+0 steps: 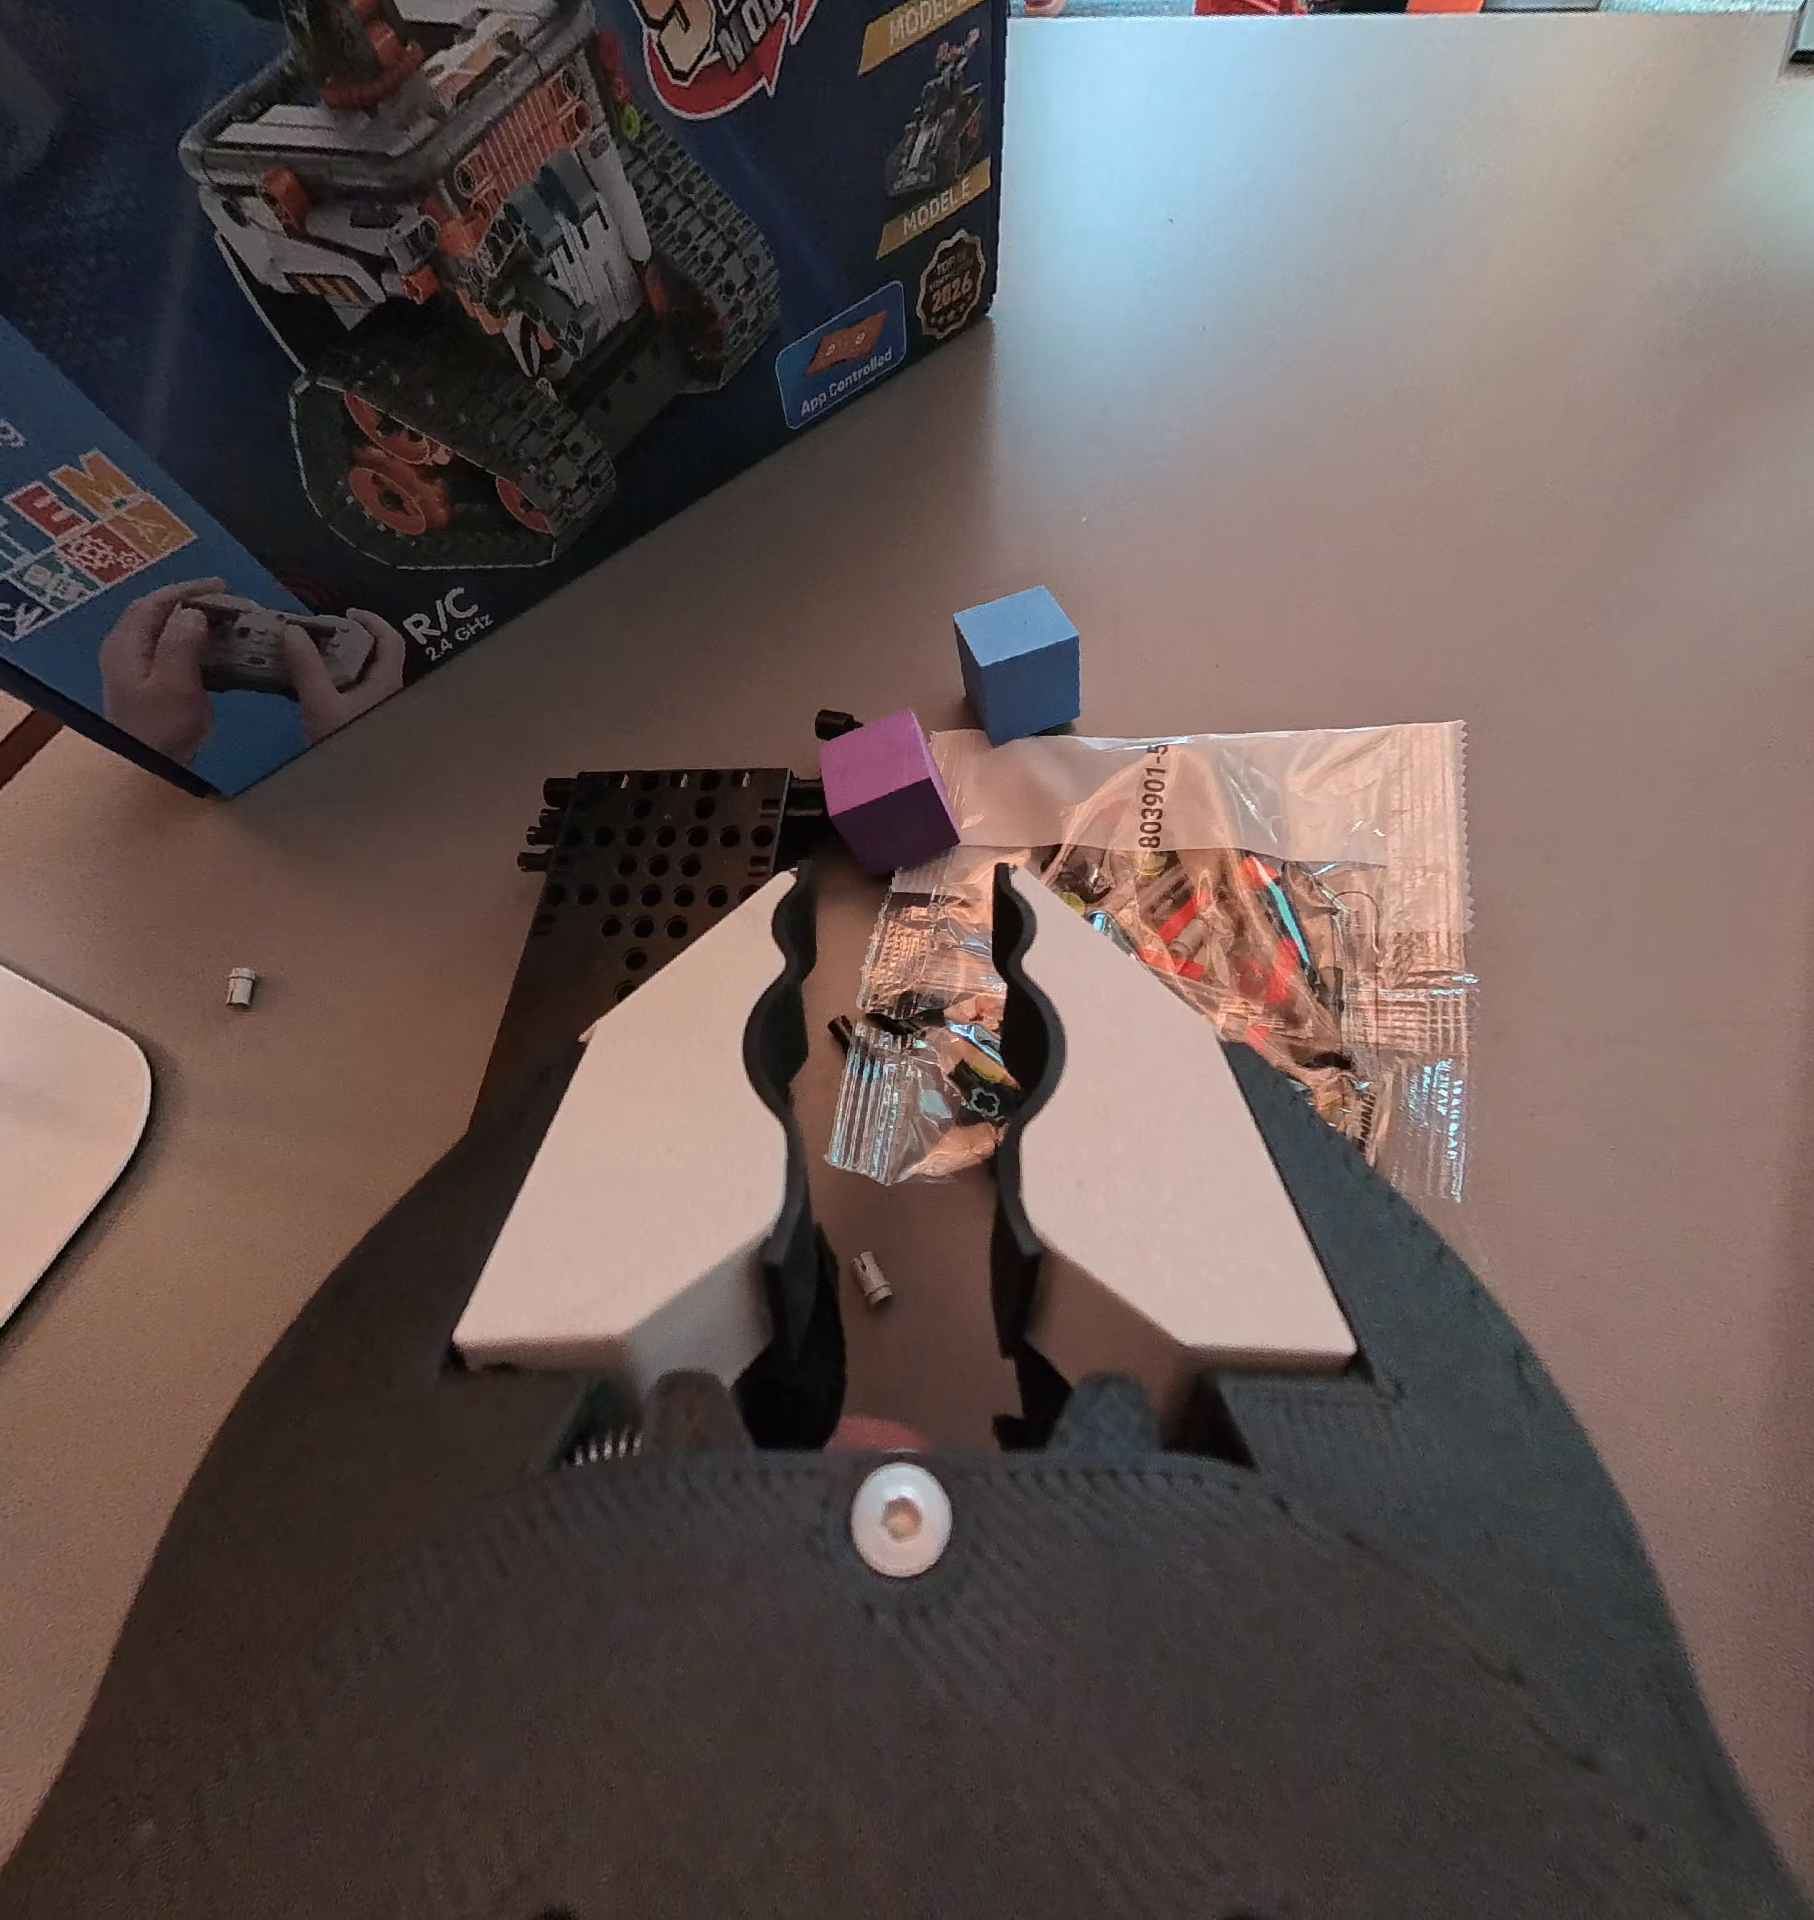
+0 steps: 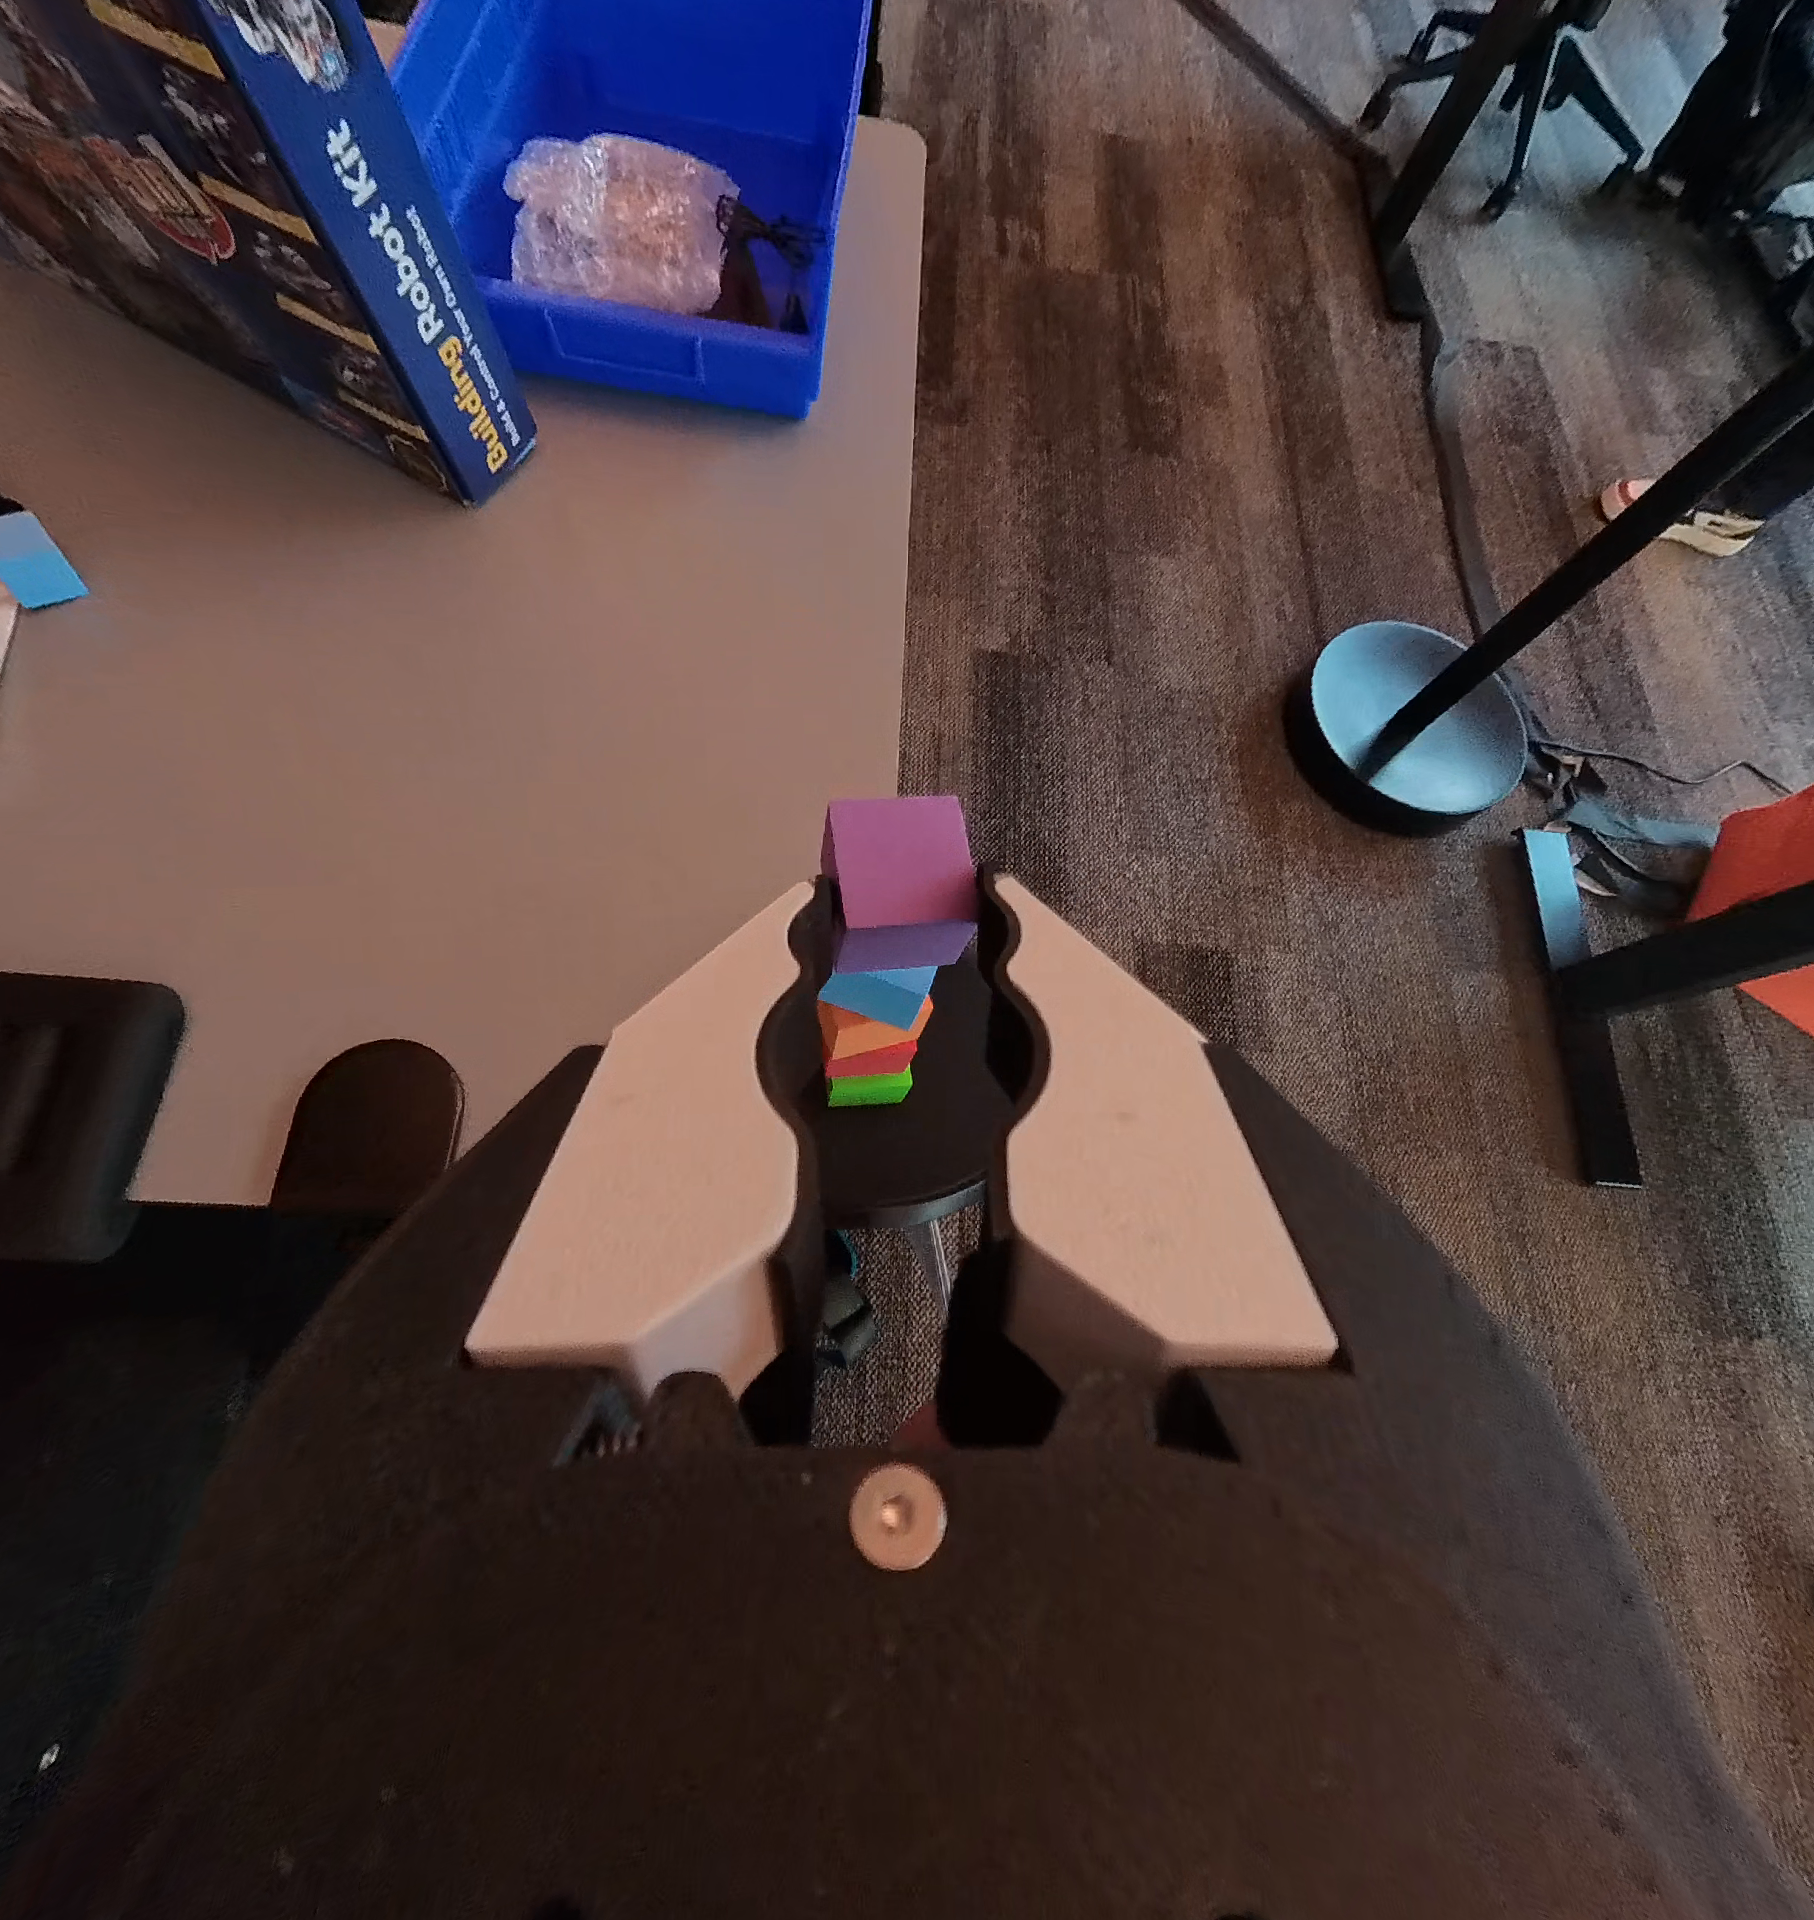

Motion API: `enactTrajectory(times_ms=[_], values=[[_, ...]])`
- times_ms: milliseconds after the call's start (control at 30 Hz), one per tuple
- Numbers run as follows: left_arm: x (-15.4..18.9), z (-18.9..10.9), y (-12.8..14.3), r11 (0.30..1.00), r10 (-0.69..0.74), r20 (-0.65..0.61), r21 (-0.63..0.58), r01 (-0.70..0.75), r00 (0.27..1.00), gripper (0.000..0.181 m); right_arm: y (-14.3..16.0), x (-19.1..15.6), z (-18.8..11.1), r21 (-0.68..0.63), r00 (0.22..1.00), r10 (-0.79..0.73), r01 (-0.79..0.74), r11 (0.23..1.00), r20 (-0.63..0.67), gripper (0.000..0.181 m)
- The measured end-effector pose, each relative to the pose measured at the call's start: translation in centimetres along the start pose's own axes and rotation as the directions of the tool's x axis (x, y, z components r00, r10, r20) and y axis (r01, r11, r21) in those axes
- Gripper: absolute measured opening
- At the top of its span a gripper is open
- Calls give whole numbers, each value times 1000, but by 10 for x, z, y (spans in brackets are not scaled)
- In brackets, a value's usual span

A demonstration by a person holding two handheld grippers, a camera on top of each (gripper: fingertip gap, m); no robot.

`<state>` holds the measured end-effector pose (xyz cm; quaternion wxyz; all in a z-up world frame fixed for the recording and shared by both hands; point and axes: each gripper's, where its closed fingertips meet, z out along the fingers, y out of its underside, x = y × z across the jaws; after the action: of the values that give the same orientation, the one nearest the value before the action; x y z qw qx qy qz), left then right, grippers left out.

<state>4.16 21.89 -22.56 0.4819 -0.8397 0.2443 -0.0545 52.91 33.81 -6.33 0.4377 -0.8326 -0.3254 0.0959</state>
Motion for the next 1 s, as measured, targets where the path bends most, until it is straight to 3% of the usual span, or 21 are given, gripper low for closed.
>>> enactTrajectory(times_ms=[467, 633, 700, 800, 1000], values=[[1, 0, -1, 1000, 3, -7, 0, -3, 1000, 32, 15, 0, 14, -46, 999, 24, -23, 999, 33, 33], [1, 1, -1, 1000, 3, -5, 0, -3, 1000, 32, -4, 6, -4, 14, 994, -33, 35, 999, -100, 43], [0, 1, 0, 1000, 2, -3, -2, -2, 1000, 32, -25, -19, -12, 81, 990, -98, 106, 991, -99, 42], [0, 2, 0, 1000, 2, -3, -4, -2, 1000, 32, -50, -94, 6, 155, 975, -220, 212, 965, 37, 43], [-3, -1, -1, 1000, -4, 5, 5, 4, 1000, 32, -66, -245, 110, 222, 885, -358, 301, 928, 298, 45]])
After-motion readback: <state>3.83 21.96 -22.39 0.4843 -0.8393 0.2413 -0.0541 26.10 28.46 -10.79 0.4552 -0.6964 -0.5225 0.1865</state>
